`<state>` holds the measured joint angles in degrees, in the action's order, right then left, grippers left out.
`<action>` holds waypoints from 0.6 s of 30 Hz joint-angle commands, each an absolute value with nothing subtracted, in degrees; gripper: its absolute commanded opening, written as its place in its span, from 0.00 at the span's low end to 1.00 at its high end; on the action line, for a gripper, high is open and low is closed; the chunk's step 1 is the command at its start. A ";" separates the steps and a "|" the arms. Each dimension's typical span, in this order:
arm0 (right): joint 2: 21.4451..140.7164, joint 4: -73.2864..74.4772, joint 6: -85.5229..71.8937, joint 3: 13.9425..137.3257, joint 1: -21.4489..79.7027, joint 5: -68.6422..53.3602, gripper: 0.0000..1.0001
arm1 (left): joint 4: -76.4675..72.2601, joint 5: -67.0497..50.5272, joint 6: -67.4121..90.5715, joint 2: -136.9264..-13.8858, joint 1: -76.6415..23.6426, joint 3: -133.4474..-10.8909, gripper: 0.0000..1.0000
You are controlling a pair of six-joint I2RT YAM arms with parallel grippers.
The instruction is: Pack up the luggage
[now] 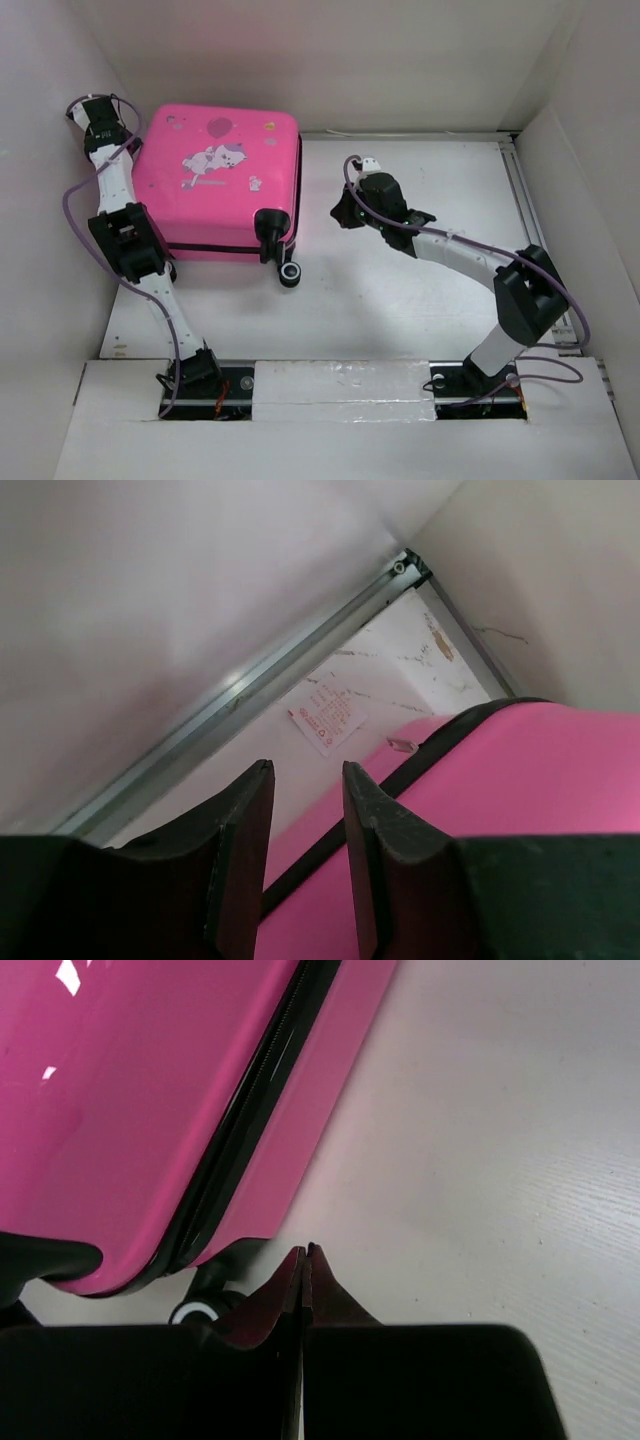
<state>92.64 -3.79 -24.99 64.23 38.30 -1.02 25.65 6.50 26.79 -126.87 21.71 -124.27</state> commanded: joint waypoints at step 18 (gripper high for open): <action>91.94 -6.86 -26.37 63.90 31.55 6.41 0.00 | 11.00 -14.76 34.36 -109.26 0.28 -81.32 0.29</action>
